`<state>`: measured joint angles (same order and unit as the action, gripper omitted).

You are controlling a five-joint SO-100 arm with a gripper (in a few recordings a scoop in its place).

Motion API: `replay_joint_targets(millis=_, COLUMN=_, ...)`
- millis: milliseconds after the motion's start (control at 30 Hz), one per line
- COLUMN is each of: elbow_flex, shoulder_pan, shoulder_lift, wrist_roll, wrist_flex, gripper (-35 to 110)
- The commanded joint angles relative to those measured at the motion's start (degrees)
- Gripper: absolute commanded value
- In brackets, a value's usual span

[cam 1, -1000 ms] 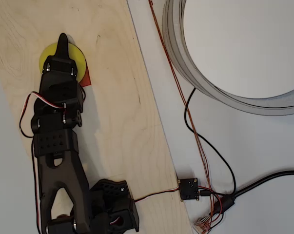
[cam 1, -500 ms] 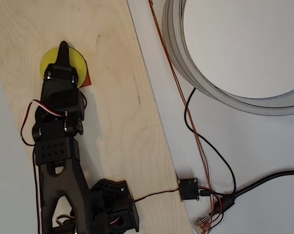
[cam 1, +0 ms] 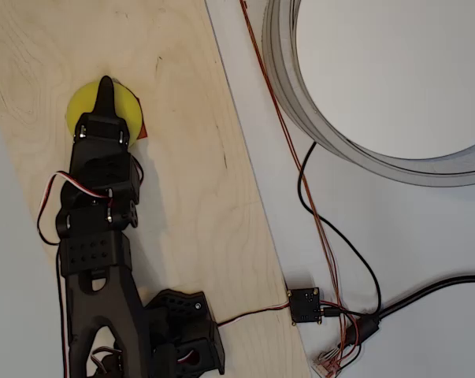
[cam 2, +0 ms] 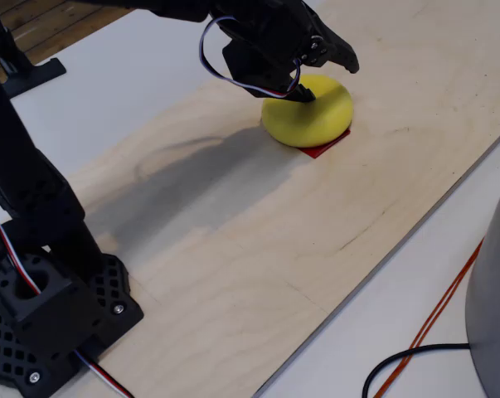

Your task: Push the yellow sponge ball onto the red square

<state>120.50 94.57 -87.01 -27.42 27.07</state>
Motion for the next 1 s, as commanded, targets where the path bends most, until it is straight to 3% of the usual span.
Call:
replay_joint_targets(millis=0, elbow_flex=3.6, shoulder_pan=0.8, shoulder_lift=-2.2, wrist_roll=0.0, wrist_flex=-0.3, gripper=24)
replay_joint_targets(millis=533, elbow_flex=4.7, shoulder_pan=1.1, shoulder_lift=-5.9, wrist_roll=2.2, wrist_flex=-0.8, gripper=24)
replay_joint_targets(millis=967, elbow_flex=-1.8, shoulder_pan=1.1, shoulder_lift=-7.9, wrist_roll=12.9, wrist_flex=-0.8, gripper=25)
